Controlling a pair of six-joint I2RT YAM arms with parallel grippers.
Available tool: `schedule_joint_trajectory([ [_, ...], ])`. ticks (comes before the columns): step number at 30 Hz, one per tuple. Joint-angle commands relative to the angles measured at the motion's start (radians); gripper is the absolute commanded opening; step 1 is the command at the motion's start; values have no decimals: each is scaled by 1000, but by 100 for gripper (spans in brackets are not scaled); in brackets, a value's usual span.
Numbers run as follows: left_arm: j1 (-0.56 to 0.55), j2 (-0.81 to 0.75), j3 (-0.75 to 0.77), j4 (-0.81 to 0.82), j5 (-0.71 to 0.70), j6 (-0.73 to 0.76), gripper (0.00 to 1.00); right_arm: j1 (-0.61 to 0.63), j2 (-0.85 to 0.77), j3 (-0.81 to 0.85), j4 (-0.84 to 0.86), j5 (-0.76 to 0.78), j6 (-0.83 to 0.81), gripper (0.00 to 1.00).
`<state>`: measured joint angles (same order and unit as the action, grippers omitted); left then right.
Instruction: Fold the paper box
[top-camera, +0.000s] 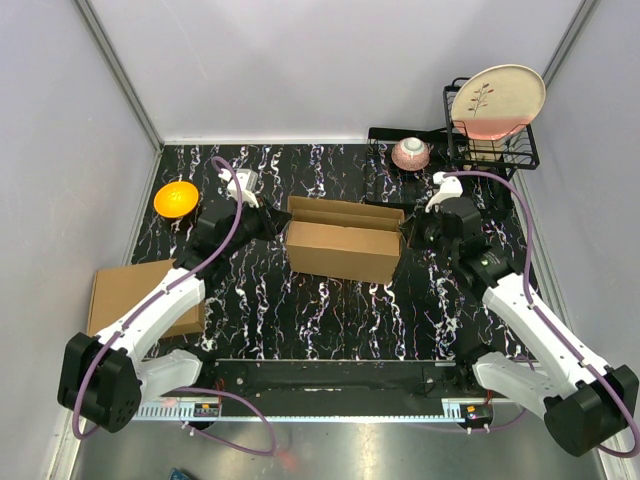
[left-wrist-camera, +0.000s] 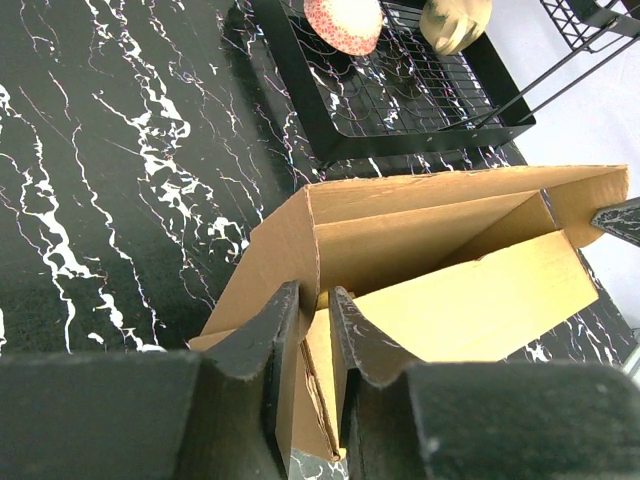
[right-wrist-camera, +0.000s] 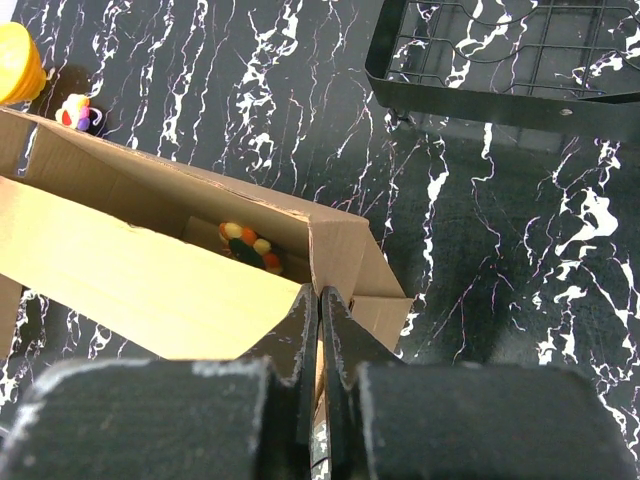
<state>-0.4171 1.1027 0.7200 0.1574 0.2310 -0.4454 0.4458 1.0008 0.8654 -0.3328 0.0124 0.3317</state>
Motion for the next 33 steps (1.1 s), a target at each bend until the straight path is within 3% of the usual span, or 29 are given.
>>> schedule_joint_trajectory([
  [1,-5,6,67,44,14,-9,22,33,25,-57,-186,-40,24,0],
  [6,-5,11,90,27,5,-1,30,33,25,-46,-192,-37,20,0],
  [24,-3,57,91,-22,10,39,33,33,39,-25,-199,-34,12,0],
  [33,-5,71,145,-67,-2,62,5,33,55,-8,-203,-29,10,0],
])
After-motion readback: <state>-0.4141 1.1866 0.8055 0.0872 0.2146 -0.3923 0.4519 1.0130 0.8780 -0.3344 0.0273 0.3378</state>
